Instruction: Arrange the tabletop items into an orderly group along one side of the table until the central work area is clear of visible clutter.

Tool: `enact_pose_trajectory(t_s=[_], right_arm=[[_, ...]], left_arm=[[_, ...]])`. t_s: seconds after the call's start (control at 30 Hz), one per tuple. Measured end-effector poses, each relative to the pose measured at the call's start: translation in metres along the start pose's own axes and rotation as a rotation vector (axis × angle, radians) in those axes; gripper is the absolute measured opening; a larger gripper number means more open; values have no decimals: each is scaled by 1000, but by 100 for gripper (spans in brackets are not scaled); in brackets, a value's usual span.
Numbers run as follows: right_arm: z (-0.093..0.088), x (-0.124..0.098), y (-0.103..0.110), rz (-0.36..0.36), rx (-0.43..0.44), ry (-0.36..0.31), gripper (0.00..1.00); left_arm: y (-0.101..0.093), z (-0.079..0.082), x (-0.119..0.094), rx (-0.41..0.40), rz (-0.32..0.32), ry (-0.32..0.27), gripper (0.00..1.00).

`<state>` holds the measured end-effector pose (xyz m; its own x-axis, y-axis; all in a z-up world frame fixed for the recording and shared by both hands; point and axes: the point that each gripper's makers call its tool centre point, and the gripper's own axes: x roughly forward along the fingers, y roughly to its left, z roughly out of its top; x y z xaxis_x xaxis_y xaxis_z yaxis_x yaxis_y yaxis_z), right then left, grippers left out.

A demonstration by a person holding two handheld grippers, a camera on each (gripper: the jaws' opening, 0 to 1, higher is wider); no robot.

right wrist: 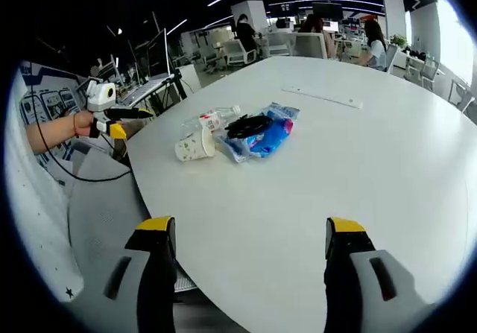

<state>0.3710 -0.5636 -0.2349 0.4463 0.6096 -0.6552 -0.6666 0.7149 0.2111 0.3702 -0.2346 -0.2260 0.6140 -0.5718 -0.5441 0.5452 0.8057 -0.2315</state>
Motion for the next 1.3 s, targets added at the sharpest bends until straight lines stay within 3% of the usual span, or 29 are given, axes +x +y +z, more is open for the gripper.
enact_pose_trajectory(t_s=[0.73, 1.3], right_arm=[[2, 7, -1, 11, -5, 11, 82], [22, 23, -8, 30, -40, 16, 82]], left_arm=[[1, 1, 0, -1, 4, 1, 100], [7, 5, 3, -6, 13, -7, 100]])
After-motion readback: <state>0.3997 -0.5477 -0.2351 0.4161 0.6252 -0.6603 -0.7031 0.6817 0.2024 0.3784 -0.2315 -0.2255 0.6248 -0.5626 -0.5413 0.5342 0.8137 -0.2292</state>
